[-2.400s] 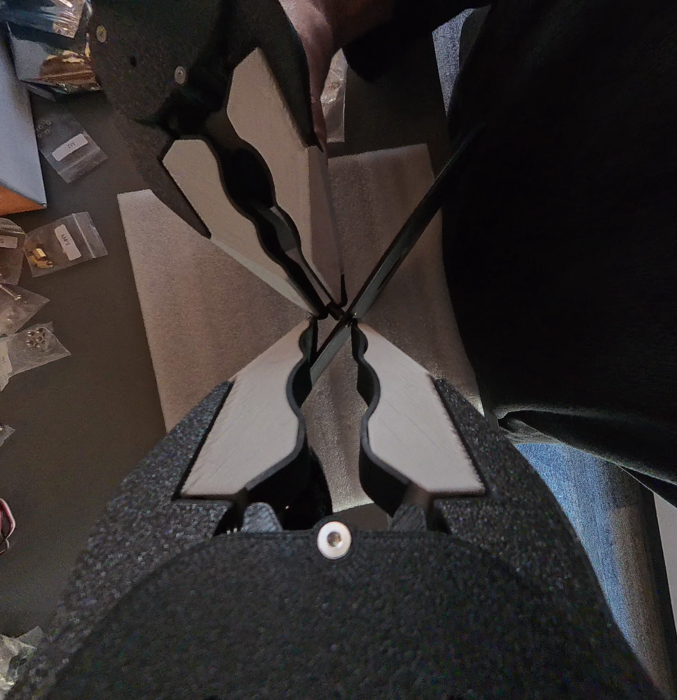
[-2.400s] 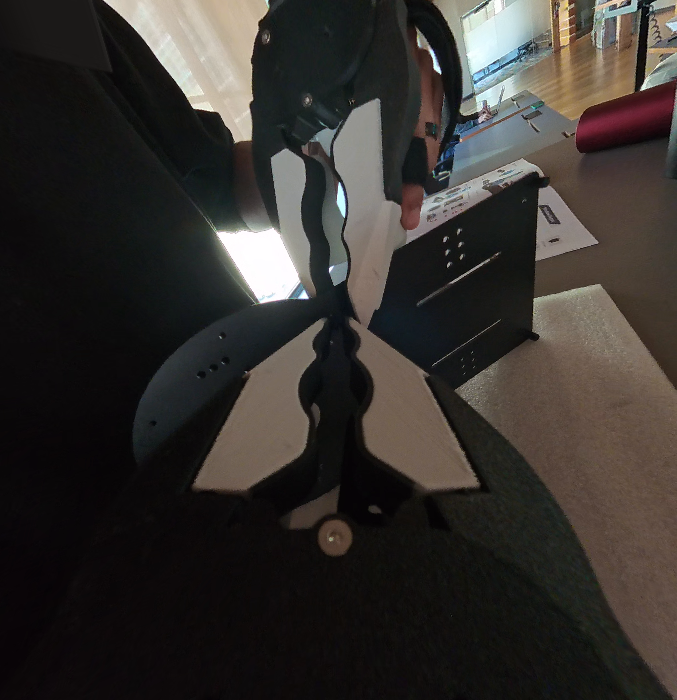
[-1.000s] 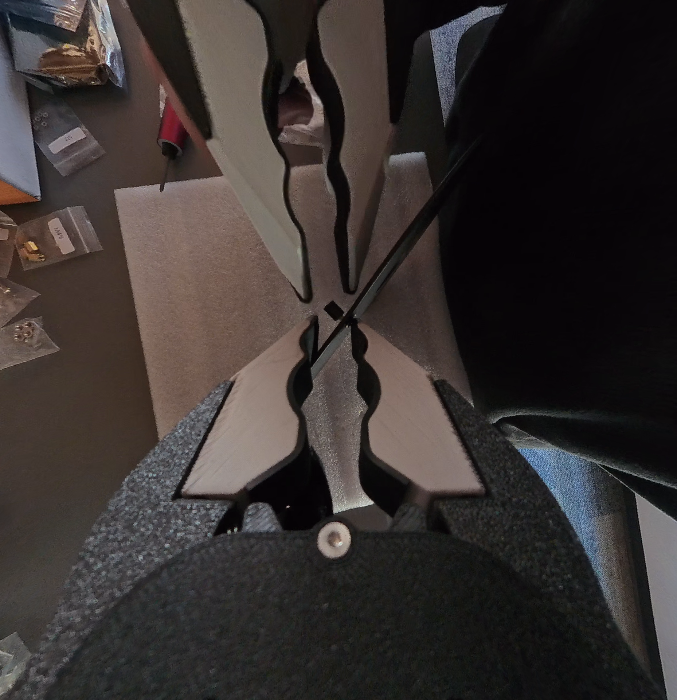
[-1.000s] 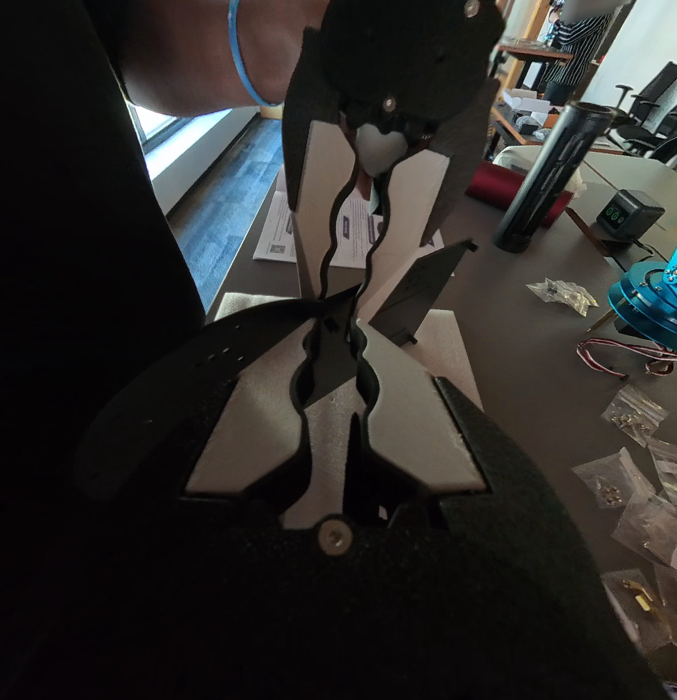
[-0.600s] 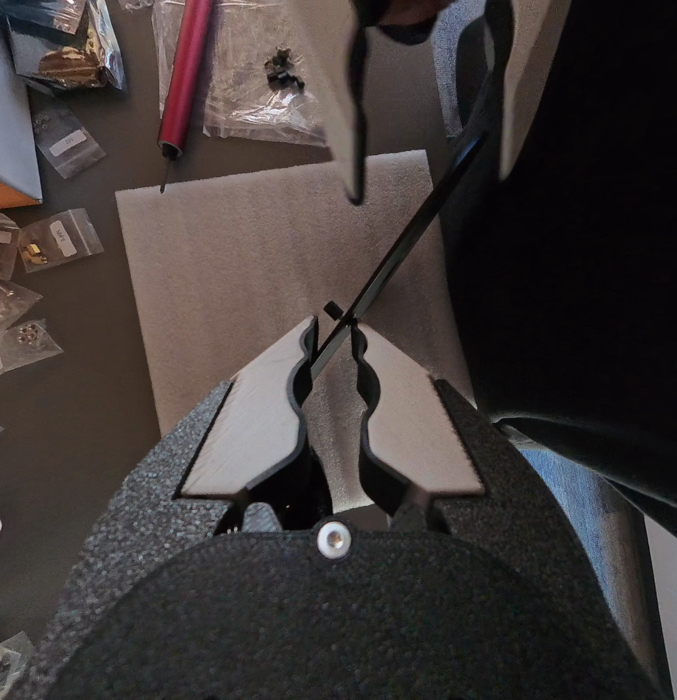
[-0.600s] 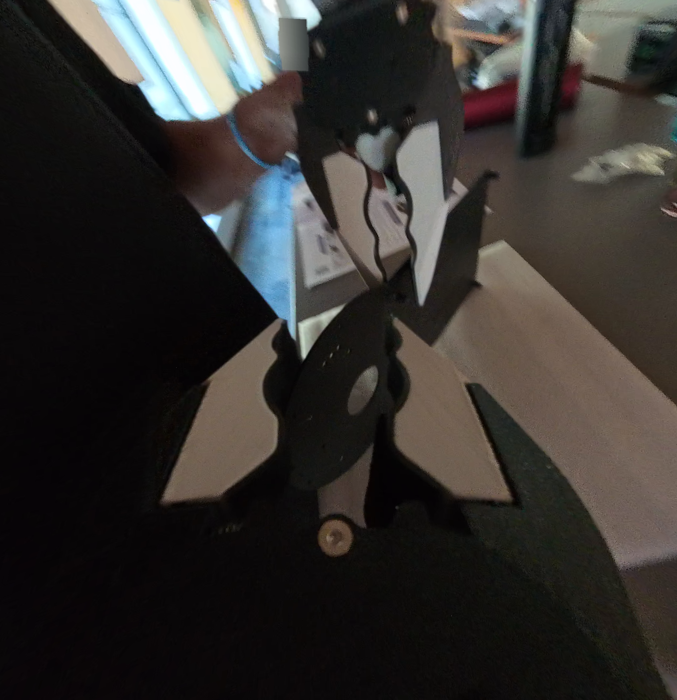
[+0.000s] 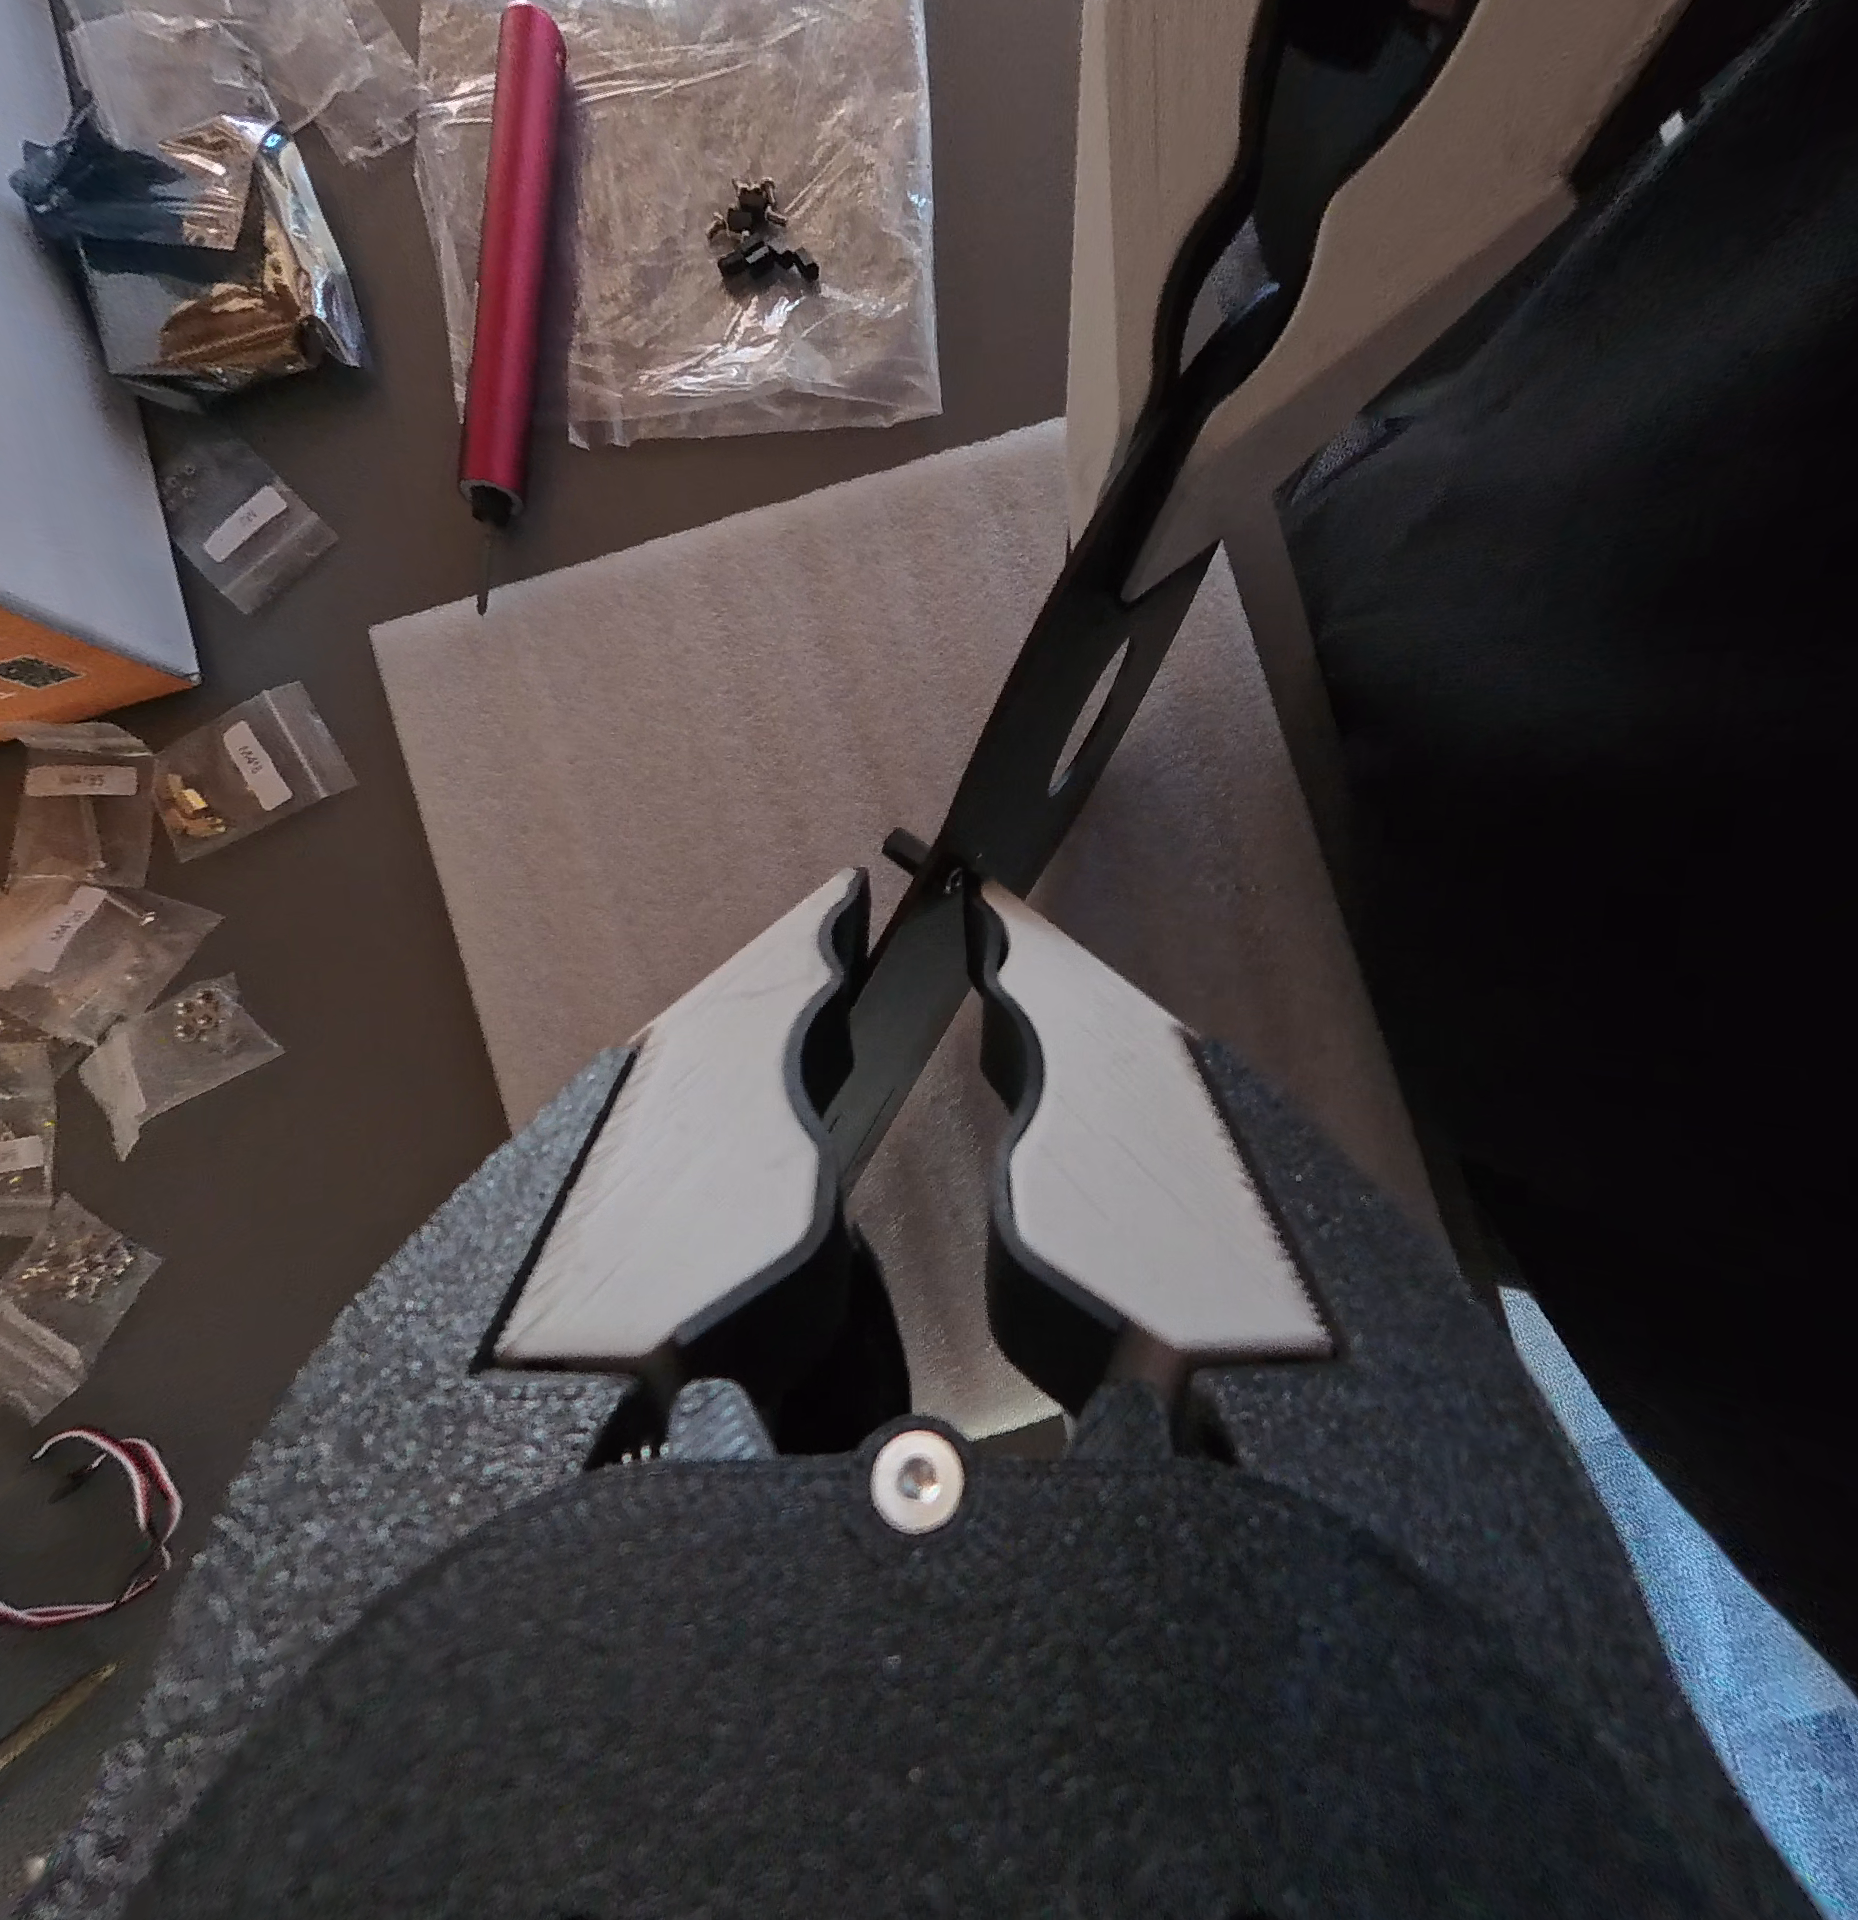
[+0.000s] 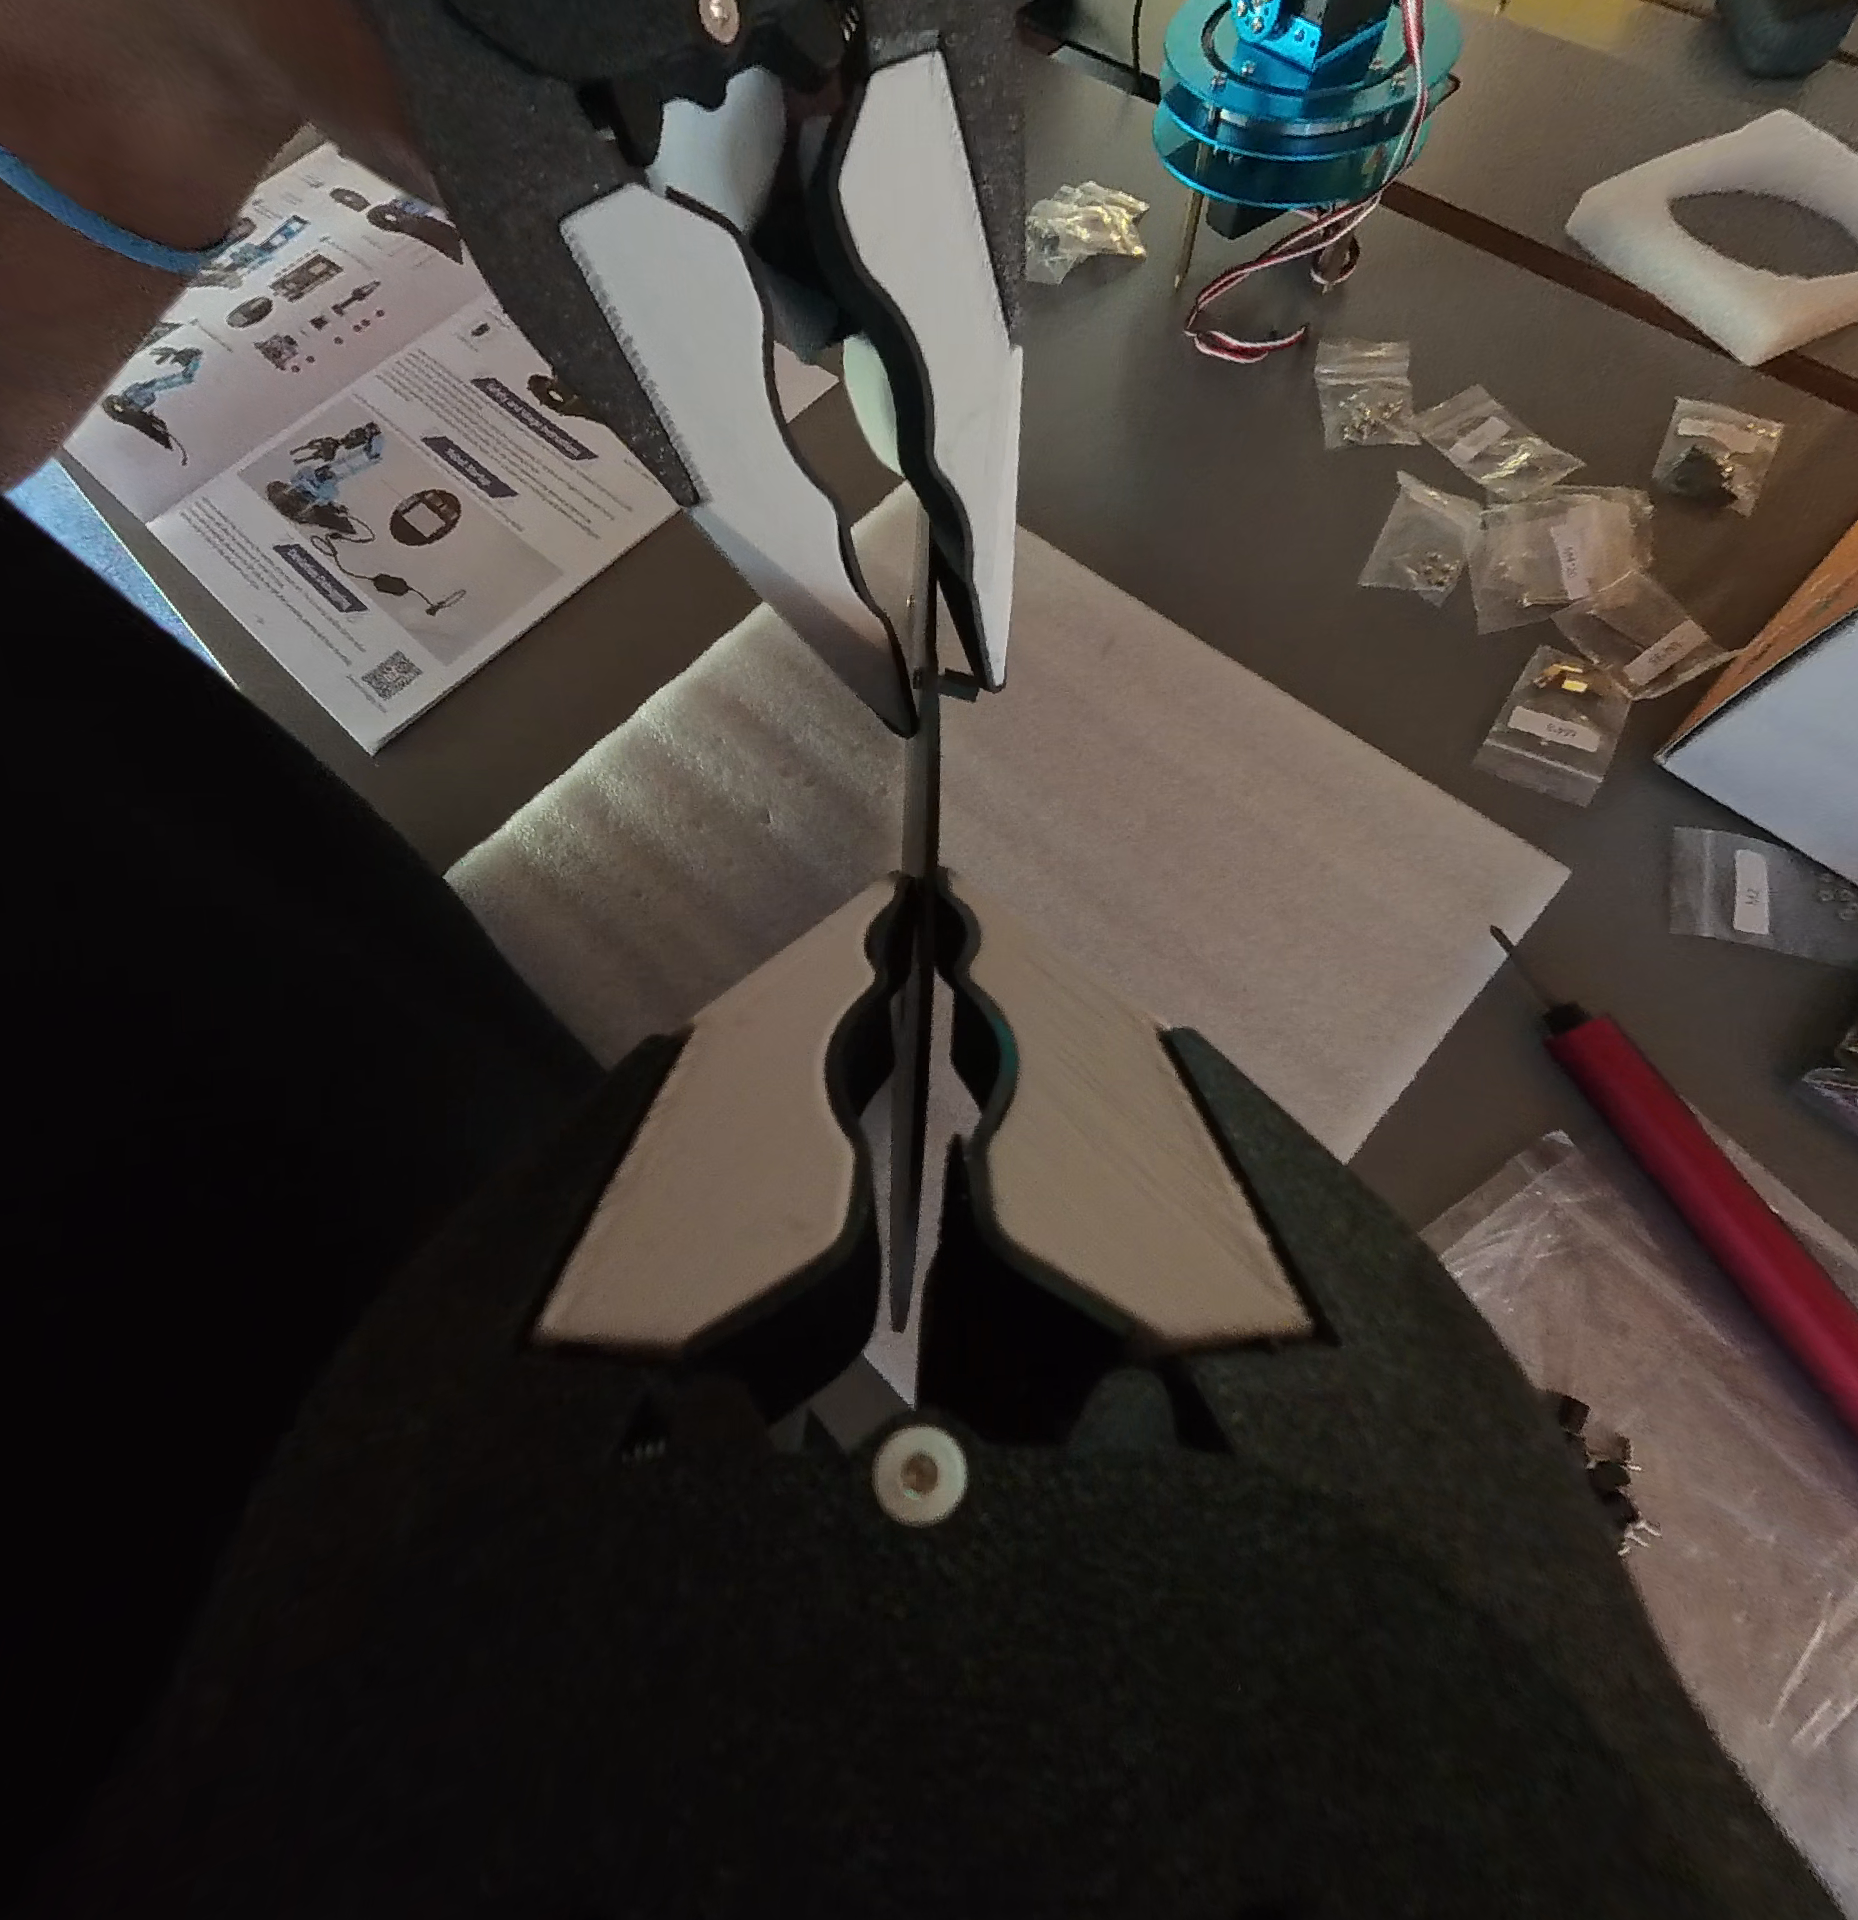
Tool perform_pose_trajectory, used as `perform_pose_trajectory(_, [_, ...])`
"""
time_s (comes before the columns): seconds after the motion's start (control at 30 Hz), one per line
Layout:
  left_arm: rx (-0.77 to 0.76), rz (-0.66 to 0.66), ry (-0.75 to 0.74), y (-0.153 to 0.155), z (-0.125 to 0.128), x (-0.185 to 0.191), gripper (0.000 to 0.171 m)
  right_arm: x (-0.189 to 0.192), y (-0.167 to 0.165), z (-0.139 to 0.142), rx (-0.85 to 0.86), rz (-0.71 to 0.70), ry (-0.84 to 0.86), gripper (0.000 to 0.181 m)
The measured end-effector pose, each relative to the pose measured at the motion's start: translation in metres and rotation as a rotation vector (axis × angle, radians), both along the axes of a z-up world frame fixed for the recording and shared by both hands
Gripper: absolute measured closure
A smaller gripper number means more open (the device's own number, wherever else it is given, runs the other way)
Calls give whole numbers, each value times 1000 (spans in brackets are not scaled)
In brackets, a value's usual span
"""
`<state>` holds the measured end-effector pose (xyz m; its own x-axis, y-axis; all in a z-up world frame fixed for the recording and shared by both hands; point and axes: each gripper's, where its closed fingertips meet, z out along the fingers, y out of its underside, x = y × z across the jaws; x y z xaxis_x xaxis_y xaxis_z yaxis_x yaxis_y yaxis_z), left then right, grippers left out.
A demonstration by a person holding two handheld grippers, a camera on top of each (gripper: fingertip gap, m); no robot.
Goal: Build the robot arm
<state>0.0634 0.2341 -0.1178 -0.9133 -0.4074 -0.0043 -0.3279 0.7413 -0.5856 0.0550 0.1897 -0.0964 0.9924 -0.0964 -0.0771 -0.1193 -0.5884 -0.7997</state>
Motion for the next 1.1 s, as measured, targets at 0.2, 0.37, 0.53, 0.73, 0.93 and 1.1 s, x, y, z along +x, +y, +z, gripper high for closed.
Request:
perform_pose_trajectory(0.2, [-33, -27, 8, 0, 2, -2, 153, -1, 0, 0, 5, -15, 1, 180])
perform_pose_trajectory(0.37, [-74, -25, 24, 4, 5, -4, 147, -2, 0, 0, -3, -7, -8, 180])
perform_pose_trajectory(0.53, [-170, -24, 44, 4, 10, -5, 146, -2, 0, 0, 1, -13, -5, 180])
perform_pose_trajectory(0.73, [-270, 2, 71, 3, 14, -5, 153, -3, 0, 1, 11, -34, 6, 181])
perform_pose_trajectory(0.93, [-287, 25, 63, 2, 13, -2, 155, -1, -1, -1, 10, -42, 17, 180])
perform_pose_trajectory(1.1, [-289, 31, 53, 3, 14, -5, 155, -7, 2, -5, 38, 15, 94, 171])
